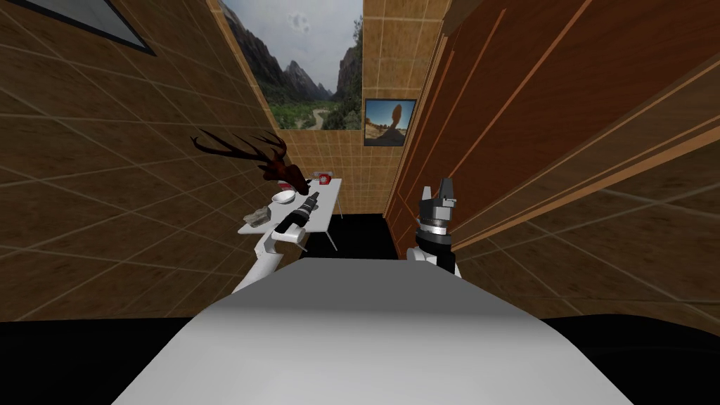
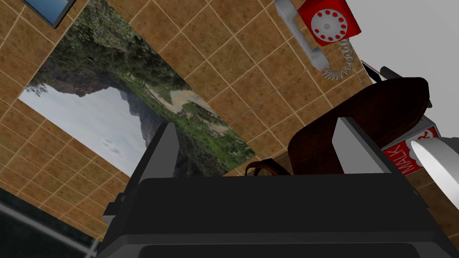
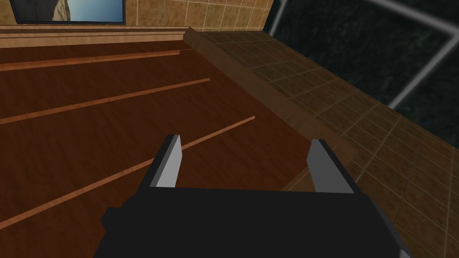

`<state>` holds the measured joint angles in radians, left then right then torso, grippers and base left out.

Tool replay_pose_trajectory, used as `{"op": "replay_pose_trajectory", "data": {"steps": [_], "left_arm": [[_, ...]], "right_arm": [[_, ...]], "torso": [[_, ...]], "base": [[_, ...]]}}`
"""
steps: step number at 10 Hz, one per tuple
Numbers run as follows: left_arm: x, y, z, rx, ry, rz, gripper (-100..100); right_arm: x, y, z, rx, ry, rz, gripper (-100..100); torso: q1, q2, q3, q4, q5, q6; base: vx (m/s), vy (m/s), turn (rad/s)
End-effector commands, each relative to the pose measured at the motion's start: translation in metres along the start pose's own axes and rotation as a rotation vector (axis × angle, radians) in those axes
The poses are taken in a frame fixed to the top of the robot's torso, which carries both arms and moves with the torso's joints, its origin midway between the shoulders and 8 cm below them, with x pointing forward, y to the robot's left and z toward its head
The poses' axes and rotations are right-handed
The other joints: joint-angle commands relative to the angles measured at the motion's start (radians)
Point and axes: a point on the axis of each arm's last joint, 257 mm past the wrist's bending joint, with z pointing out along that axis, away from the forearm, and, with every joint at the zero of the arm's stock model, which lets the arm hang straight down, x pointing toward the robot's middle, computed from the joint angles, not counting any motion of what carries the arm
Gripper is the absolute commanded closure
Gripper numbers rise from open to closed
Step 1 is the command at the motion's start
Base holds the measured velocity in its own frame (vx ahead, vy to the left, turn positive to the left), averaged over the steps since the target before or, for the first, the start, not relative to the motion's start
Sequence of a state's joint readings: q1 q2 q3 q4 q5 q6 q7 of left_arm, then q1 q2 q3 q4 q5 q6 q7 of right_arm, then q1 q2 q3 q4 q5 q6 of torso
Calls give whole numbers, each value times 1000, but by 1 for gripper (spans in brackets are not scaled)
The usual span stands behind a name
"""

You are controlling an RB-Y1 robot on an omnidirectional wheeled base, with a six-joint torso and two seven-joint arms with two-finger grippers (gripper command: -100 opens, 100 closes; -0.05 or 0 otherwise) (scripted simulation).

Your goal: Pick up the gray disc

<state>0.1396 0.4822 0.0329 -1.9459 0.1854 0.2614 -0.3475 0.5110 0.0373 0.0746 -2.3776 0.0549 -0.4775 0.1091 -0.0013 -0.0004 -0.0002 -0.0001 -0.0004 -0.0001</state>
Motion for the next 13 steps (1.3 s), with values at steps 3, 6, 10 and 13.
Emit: {"op": "replay_pose_trajectory", "data": {"steps": [3,6,10,13], "left_arm": [[-4,21,5,-81,24,17,-100],[-8,40,8,-152,42,32,-100],[-22,69,12,-260,62,56,-100],[-28,89,11,-336,78,63,-100]], "right_arm": [[0,0,0,0,0,0,0],[0,0,0,0,0,0,0],[0,0,0,0,0,0,0],[0,0,0,0,0,0,0]], "torso": [[0,0,0,0,0,0],[0,-1,0,0,0,0],[1,0,0,0,0,0],[1,-1,0,0,0,0]], "base": [[3,-28,-9],[8,-23,-16],[8,-17,-33],[13,-10,-36]]}}
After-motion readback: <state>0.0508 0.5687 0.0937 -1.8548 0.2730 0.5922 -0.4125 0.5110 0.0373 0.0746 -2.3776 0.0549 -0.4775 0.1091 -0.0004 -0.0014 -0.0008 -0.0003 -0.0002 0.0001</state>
